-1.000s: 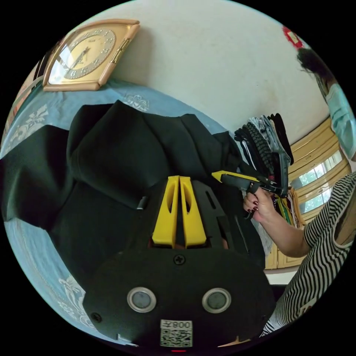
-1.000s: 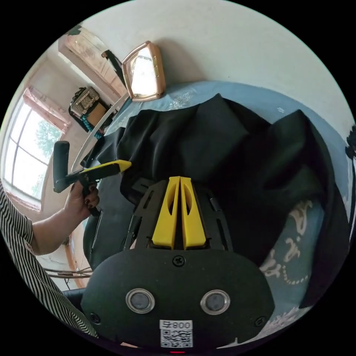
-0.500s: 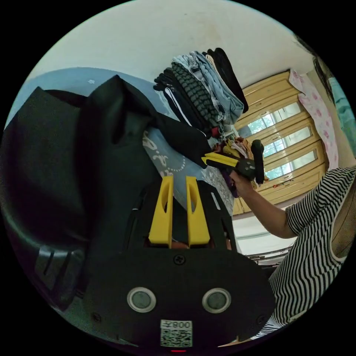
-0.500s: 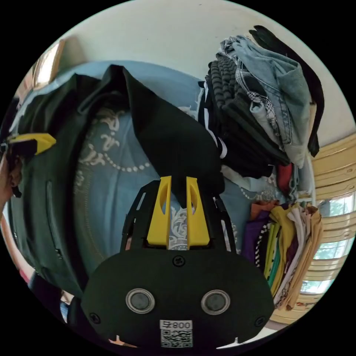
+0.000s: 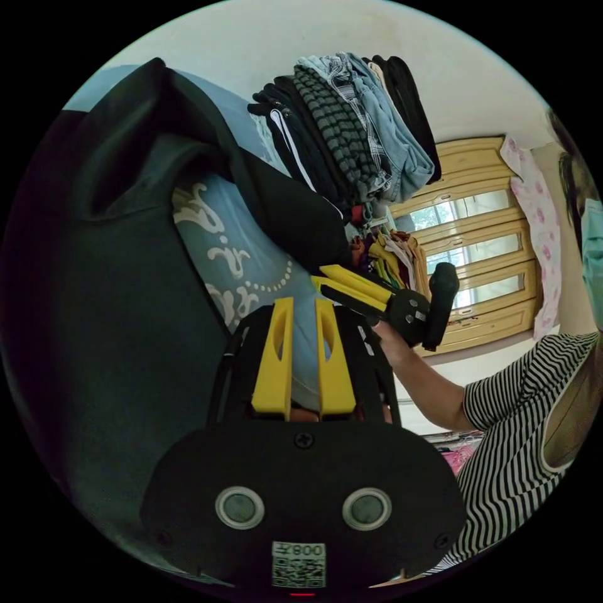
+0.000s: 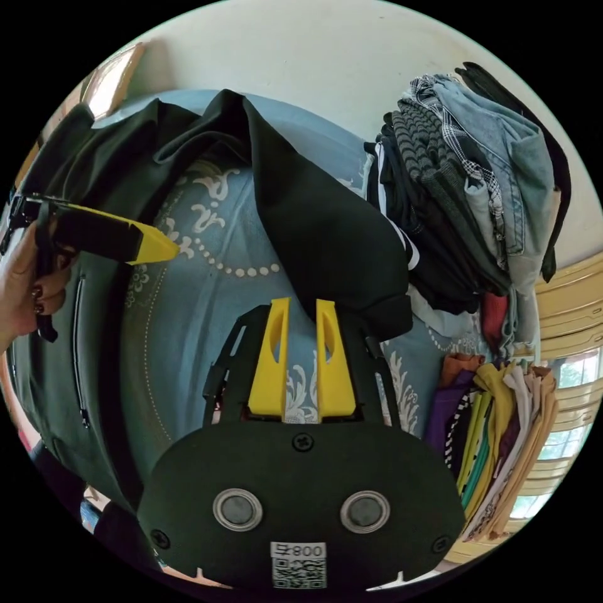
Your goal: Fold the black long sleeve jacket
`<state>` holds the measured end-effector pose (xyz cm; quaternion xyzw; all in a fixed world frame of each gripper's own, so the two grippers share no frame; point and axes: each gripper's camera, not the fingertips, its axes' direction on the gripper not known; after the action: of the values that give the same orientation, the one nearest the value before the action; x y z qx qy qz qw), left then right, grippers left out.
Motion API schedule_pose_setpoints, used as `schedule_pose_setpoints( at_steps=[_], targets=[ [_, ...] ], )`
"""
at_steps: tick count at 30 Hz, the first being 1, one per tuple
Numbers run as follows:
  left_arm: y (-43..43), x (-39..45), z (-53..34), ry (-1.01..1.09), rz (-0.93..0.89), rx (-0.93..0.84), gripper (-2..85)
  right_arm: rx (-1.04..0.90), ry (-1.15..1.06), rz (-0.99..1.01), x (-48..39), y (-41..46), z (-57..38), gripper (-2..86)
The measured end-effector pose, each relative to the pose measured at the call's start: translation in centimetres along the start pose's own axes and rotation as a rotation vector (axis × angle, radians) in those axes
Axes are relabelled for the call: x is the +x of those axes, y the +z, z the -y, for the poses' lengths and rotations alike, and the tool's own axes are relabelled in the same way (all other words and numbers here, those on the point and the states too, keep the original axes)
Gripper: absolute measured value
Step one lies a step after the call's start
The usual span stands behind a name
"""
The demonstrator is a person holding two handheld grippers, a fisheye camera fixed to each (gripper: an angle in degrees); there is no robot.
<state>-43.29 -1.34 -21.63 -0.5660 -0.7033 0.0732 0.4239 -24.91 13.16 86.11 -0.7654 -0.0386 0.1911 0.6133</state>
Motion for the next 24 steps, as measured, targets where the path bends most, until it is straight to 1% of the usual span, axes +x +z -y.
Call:
schedule_pose_setpoints(
  at_steps=[3, 6, 7, 9, 11, 14, 16, 18, 19, 20, 21, 24],
  targets=[
    [0.6, -0.6, 0.7, -0.009, 0.005, -0.003, 6.5, -0.007, -0.004, 0.022, 0.7, 1.2, -0.3, 7.6],
    [1.0, -1.1, 1.4, -0.016, 0.005, 0.001, 6.6, 0.011, -0.023, 0.026, 1.2, 2.3, -0.6, 5.0],
    [1.1, -1.3, 1.6, -0.017, 0.005, 0.002, 6.6, 0.012, -0.006, 0.043, 1.7, 2.6, -0.7, 2.5],
    [1.5, -1.8, 2.2, -0.021, -0.006, -0.002, 6.7, 0.028, 0.033, 0.032, 2.6, 3.0, -0.9, 1.4],
    [1.7, -2.2, 2.7, -0.027, -0.027, 0.004, 7.0, 0.019, 0.068, 0.078, 3.8, 3.6, -1.0, 0.8],
    [2.1, -3.0, 3.6, -0.045, -0.106, 0.022, 8.4, 0.060, 0.141, 0.191, 5.8, 3.2, -1.4, 0.3],
    [2.1, -3.8, 4.0, -0.077, -0.185, 0.044, 9.6, 0.128, 0.206, 0.355, 7.2, 1.9, -2.1, 0.2],
    [1.8, -5.5, 4.2, -0.150, -0.323, 0.087, 9.8, 0.175, 0.218, 0.462, 7.5, 1.1, -2.5, 0.3],
    [1.7, -6.0, 4.1, -0.168, -0.360, 0.097, 9.5, 0.179, 0.212, 0.501, 7.3, 1.1, -2.6, 0.4],
    [1.2, -6.7, 4.0, -0.190, -0.419, 0.119, 7.7, 0.177, 0.210, 0.510, 7.2, 1.1, -2.6, 0.5],
    [0.6, -7.3, 3.9, -0.200, -0.441, 0.122, 4.8, 0.175, 0.206, 0.529, 6.9, 1.3, -2.7, 0.8],
    [-1.6, -7.8, 3.9, -0.205, -0.372, 0.087, 2.3, 0.186, 0.215, 0.585, 7.3, 1.8, -3.0, 2.2]
  ],
)
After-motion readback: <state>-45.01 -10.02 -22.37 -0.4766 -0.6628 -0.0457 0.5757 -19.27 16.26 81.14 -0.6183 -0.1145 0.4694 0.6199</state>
